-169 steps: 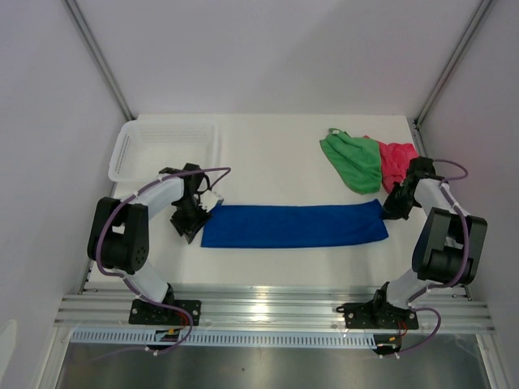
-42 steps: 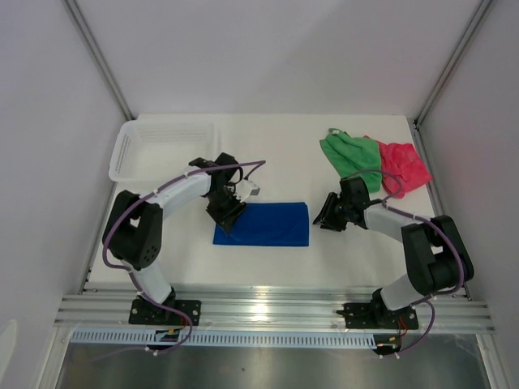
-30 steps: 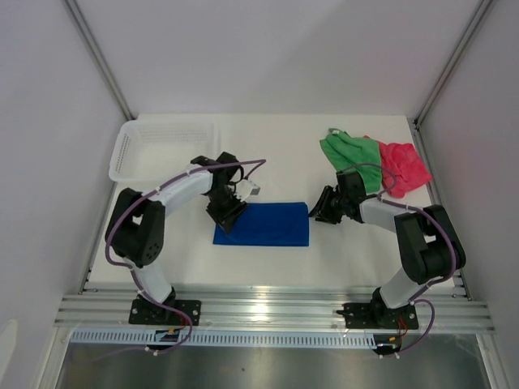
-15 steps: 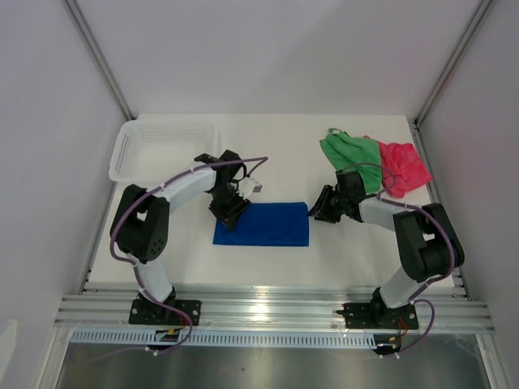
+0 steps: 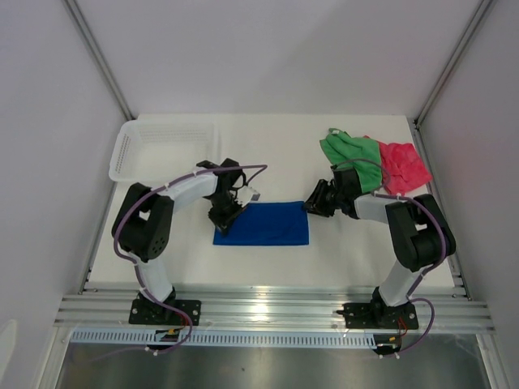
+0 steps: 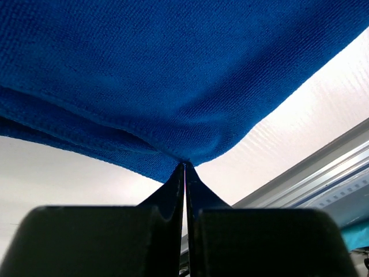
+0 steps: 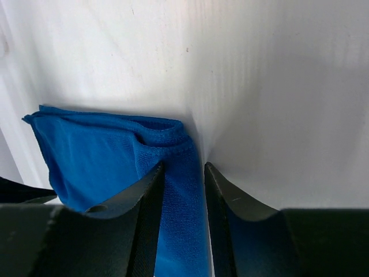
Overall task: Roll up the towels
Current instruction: Fold the towel
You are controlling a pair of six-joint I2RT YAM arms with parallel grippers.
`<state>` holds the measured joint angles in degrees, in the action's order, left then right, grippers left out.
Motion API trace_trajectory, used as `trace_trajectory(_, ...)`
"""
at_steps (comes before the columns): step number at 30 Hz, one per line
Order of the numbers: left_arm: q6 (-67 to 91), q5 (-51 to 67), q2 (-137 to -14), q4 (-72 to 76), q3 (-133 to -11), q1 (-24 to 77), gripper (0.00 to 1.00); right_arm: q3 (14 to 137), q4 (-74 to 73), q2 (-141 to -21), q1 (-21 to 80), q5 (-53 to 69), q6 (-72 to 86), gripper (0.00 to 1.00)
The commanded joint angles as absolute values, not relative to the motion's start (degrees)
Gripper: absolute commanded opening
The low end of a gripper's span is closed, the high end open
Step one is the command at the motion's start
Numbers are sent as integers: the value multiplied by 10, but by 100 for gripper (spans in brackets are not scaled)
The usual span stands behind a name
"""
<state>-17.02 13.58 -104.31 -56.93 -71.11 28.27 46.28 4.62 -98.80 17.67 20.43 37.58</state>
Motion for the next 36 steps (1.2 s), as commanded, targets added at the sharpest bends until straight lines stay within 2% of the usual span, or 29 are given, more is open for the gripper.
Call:
trace_trajectory(1, -178, 129, -1030, -563, -706, 282, 1, 468, 66, -1008, 180, 210, 379, 37)
trace_trajectory(3, -178, 124, -1023, -563, -700, 276, 1, 465, 70, -1012, 182, 215, 382, 32)
trace_trajectory(4, -181, 120, -1020, -562, -700, 272, 1, 464, 71, -1014, 182, 216, 383, 23)
trace_trajectory(6, -182, 119, -1006, -561, -700, 259, 1, 459, 74, -1017, 180, 217, 382, 13)
trace_trajectory(7, -184, 119, -1005, -562, -700, 255, 1, 458, 76, -1020, 180, 218, 382, 6)
trace_trajectory(10, -194, 120, -998, -563, -693, 240, 1, 453, 82, -1024, 176, 222, 384, 0)
trace_trajectory(15, -201, 127, -990, -563, -674, 222, 1, 448, 83, -1009, 171, 224, 381, 0)
trace_trajectory(18, -195, 186, -986, -580, -691, 225, 1, 451, 79, -1006, 174, 229, 379, 0)
trace_trajectory(19, -194, 196, -982, -584, -696, 228, 4, 452, 77, -1006, 175, 229, 378, 1)
trace_trajectory(20, -194, 203, -977, -585, -702, 235, 17, 452, 76, -1005, 176, 227, 378, 1)
trace_trajectory(22, -193, 211, -956, -581, -713, 246, 31, 452, 72, -1005, 178, 223, 376, 2)
trace_trajectory(23, -193, 214, -949, -577, -714, 257, 43, 451, 71, -1005, 178, 222, 375, 2)
trace_trajectory(25, -192, 212, -945, -563, -712, 264, 49, 451, 69, -1005, 177, 219, 374, 3)
trace_trajectory(36, -171, 161, -1031, -561, -711, 267, 48, 450, 62, -1002, 179, 210, 367, 3)
